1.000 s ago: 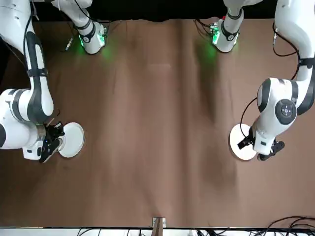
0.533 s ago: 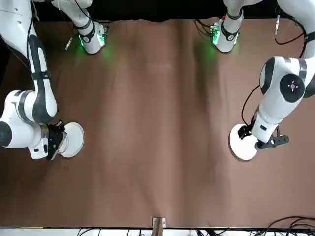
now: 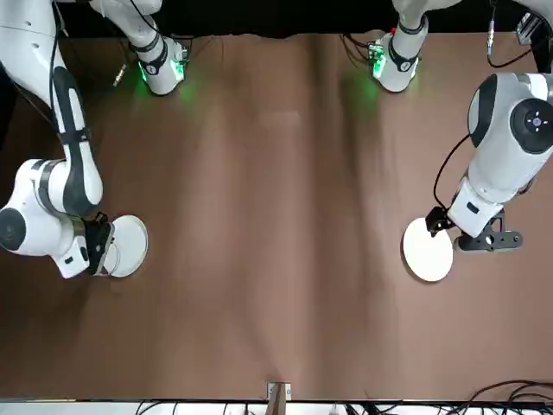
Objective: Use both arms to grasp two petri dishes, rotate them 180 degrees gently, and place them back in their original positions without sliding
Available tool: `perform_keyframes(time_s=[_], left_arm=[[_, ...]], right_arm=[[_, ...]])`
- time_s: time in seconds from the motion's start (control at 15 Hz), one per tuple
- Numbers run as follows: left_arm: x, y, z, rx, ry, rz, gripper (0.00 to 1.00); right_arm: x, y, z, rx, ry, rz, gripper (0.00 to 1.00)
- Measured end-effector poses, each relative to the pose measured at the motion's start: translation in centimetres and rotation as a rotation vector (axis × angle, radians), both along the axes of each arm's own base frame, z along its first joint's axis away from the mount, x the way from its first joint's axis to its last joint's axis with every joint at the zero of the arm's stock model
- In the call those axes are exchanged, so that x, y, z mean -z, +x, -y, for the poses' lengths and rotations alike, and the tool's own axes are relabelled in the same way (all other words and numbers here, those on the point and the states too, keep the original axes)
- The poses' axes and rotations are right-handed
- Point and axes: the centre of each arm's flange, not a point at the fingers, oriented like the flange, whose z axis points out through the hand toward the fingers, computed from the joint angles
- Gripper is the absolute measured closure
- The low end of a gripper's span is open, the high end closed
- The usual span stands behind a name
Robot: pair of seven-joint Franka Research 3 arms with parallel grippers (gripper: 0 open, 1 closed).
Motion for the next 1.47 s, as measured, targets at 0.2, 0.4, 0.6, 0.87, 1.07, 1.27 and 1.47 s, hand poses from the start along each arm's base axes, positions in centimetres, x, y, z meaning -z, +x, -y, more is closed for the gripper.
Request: perform_keyframes(time_s=[0.2, 0.4, 0.6, 0.87, 1.07, 1.27, 1.47], left_arm=[[-1.9, -0.1, -0.2, 0.029, -0.022, 0.001, 0.00], [-4.8, -0.7, -0.3, 0.025, -0.038, -0.012, 0.00], [-6.5, -1.5, -0.4, 0.045, -0.055, -0.022, 0.00], [-10.3, -3.6, -1.8, 0.046, -0.062, -0.016, 0.00], [-13.4, -5.5, -3.0, 0.054, -0.067, -0.003, 0.00], [-15.3, -6.9, -3.5, 0.048, -0.068, 0.004, 0.00], [-16.1, -8.0, -3.6, 0.042, -0.076, -0.010, 0.00]], right_arm=[[1.5, -0.5, 0.2, -0.077, -0.024, 0.016, 0.97], [3.2, -1.4, 0.1, -0.141, -0.016, 0.014, 0.97], [4.4, -2.1, 0.1, -0.159, -0.014, 0.017, 0.97], [4.8, -2.4, 0.1, -0.169, -0.011, 0.011, 0.97], [5.2, -2.7, 0.4, -0.166, -0.010, 0.004, 0.97], [6.1, -3.0, 1.2, -0.167, -0.008, 0.009, 0.97], [7.0, -3.4, 1.3, -0.168, -0.009, 0.017, 0.97]])
